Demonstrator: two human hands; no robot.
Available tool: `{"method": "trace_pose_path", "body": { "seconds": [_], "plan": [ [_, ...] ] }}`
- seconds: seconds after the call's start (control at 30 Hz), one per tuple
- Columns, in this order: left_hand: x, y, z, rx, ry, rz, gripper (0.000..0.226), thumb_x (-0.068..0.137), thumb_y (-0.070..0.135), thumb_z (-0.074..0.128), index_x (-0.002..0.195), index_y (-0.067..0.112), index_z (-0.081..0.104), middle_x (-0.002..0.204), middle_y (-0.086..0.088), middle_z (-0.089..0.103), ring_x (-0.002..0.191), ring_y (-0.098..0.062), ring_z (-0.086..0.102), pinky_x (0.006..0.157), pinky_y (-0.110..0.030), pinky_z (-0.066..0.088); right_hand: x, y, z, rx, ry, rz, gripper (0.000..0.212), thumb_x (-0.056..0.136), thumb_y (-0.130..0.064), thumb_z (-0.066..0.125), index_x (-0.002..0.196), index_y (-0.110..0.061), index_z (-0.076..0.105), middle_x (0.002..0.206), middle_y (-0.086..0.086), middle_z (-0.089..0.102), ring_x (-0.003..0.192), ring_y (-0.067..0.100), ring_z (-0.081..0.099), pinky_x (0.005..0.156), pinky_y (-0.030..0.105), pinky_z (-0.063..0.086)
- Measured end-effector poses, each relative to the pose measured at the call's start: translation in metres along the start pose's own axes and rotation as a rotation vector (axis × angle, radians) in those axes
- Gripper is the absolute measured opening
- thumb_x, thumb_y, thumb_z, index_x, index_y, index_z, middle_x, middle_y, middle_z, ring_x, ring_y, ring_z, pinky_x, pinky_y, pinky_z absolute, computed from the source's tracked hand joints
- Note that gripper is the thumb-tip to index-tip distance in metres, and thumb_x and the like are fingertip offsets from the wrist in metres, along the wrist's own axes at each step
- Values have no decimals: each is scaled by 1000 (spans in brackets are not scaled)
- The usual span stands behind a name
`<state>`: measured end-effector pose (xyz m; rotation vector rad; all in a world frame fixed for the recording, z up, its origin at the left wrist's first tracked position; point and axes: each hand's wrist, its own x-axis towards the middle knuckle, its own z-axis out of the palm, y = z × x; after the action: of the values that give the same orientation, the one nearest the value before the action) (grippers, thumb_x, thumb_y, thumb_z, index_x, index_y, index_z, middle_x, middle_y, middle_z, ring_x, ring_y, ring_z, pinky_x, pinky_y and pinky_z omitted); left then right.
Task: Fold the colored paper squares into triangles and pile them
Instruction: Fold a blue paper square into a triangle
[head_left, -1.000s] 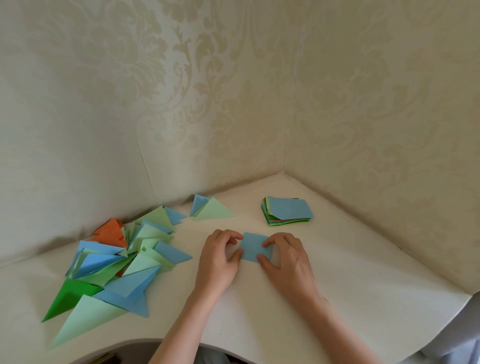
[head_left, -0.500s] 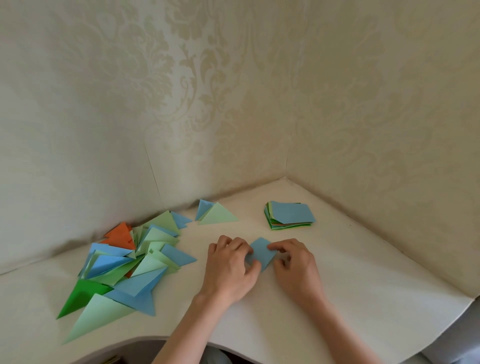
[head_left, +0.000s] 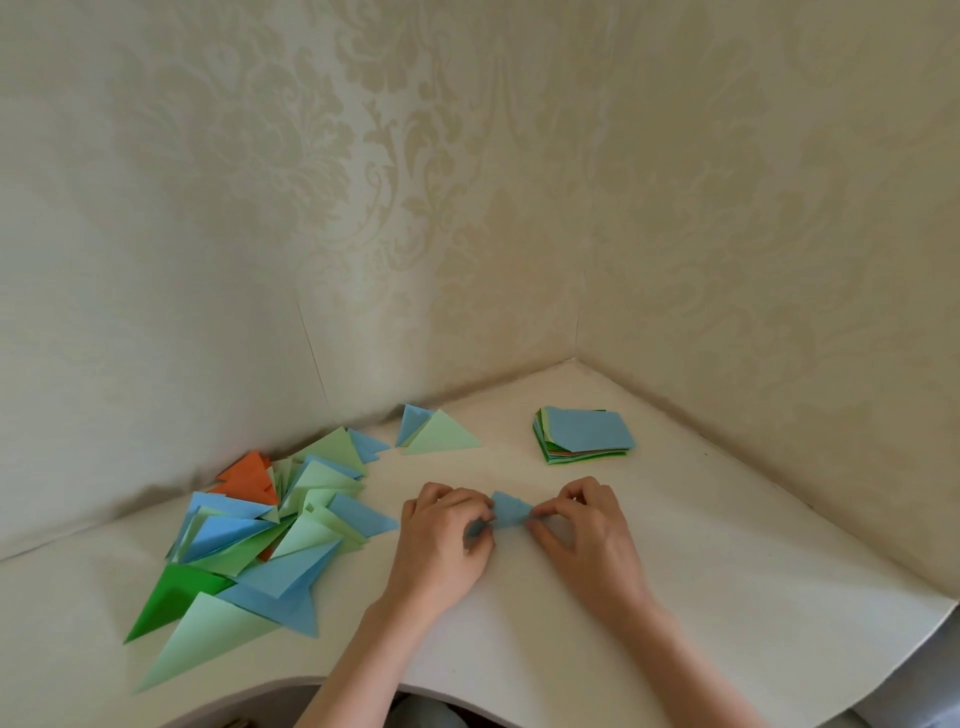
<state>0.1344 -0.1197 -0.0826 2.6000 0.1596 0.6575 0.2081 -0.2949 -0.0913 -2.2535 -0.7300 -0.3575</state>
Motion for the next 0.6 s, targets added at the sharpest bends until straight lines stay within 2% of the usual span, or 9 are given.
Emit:
{"method": "trace_pose_path", "body": {
  "seconds": [0.13, 0.27, 0.4, 0.6],
  "plan": [
    [2, -4, -2, -37, 0, -80, 10, 81, 16, 66, 85, 26, 68, 93, 25, 61, 89, -8, 46, 73, -19, 30, 1, -1, 0, -24, -18, 29, 14, 85, -37, 67, 85, -24, 73, 89, -9, 46, 87, 14, 45, 79, 30, 42],
    [4, 4, 3, -112, -5, -108, 17, 81, 8, 64, 93, 21, 66, 87, 16, 58, 82, -8, 46, 69, -7, 33, 3, -3, 2, -65, -5, 48, 16, 85, -38, 68, 80, -23, 71, 90, -9, 48, 88, 15, 47, 78, 33, 42],
    [7, 13, 10, -144, 47, -135, 17, 81, 18, 70, 96, 22, 63, 85, 15, 57, 80, -8, 49, 67, -9, 33, 3, -4, 4, -122, 10, 62, 20, 83, -43, 68, 76, -24, 67, 90, -9, 49, 89, 17, 48, 77, 34, 40],
    [9, 17, 17, -215, 105, -199, 27, 75, 22, 79, 97, 20, 63, 80, 18, 53, 80, -9, 50, 70, -7, 37, 7, -6, 5, -189, -52, 124, 27, 83, -54, 62, 81, -27, 63, 93, -10, 48, 92, 14, 46, 78, 30, 36]
  ]
}}
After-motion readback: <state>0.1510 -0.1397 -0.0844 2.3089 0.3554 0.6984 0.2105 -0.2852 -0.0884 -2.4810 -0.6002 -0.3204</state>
